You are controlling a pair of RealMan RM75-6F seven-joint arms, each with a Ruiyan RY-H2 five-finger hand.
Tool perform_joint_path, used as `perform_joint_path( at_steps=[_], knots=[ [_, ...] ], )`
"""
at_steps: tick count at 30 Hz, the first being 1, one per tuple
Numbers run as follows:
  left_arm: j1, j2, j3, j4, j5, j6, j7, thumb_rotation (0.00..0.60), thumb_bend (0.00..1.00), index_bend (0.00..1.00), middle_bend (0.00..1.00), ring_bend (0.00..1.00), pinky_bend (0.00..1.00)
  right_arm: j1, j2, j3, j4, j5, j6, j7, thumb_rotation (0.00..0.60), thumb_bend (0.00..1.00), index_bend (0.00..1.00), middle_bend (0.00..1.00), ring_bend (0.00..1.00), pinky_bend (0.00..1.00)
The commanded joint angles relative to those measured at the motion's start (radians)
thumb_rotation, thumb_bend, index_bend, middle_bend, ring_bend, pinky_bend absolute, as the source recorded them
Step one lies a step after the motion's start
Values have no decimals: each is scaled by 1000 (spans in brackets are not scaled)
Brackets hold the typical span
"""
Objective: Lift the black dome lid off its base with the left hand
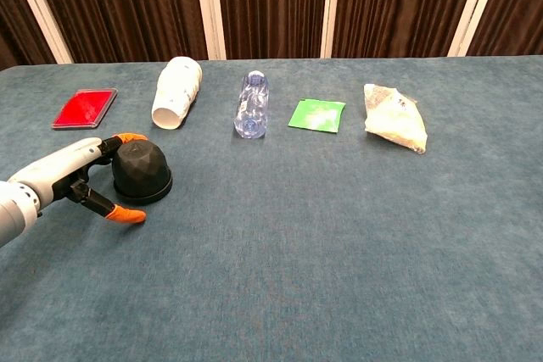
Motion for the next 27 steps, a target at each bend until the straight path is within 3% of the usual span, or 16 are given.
perform_joint_path(
  at_steps=[1,6,18,27],
  knots=[
    [-2,-4,-1,2,-3,1,6,600,292,92,152,0,0,1,-1,0,1,1,-1,-1,600,289,68,24,68,11],
    [-7,-15,-3,12,-12,0,27,600,358,92,167,0,0,2,-4,0,3,2,-5,-4,600,288,68,24,68,11],
    [0,-16,-8,23,-19,9,18,600,368,93,186,0,0,9,-8,-1,8,5,-19,-6,600,289,68,24,68,11],
    [4,-23,-11,29,-11,19,-2,600,455,96,232,0,0,6,-3,-2,-4,5,-16,-10,600,289,68,24,68,11]
  ],
)
